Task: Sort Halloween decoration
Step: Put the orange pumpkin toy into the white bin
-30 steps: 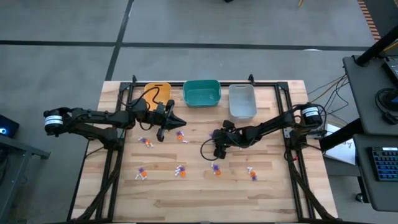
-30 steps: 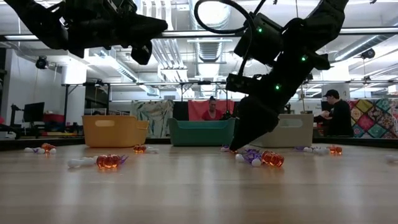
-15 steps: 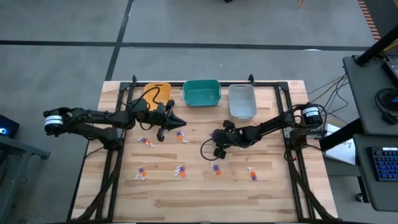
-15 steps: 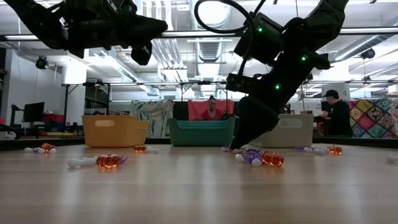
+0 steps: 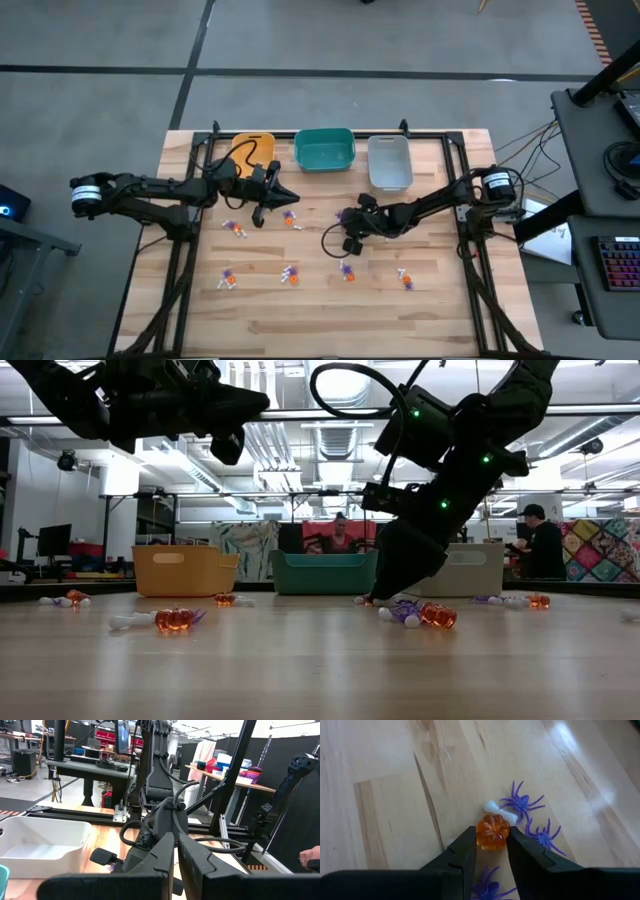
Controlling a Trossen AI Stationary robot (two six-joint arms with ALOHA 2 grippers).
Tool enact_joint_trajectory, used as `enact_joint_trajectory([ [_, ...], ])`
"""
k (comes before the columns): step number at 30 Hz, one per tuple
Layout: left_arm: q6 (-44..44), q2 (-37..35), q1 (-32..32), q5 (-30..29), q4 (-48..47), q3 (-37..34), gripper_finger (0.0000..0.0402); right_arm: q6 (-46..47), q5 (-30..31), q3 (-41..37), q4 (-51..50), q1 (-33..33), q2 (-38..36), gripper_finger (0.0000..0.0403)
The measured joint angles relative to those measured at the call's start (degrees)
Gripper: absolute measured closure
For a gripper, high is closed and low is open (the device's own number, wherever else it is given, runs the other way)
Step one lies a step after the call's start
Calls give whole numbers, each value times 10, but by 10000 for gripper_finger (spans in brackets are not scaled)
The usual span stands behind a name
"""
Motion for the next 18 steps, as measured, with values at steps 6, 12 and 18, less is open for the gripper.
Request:
enact_joint_trajectory([
  [6,0,0,0,0,0,0,395,0,0,0,2,0,0,300],
  [12,0,0,0,0,1,1,395,6,0,-1,4,0,0,282],
  [18,0,0,0,0,1,1,395,9,2,-1,6,0,0,265],
])
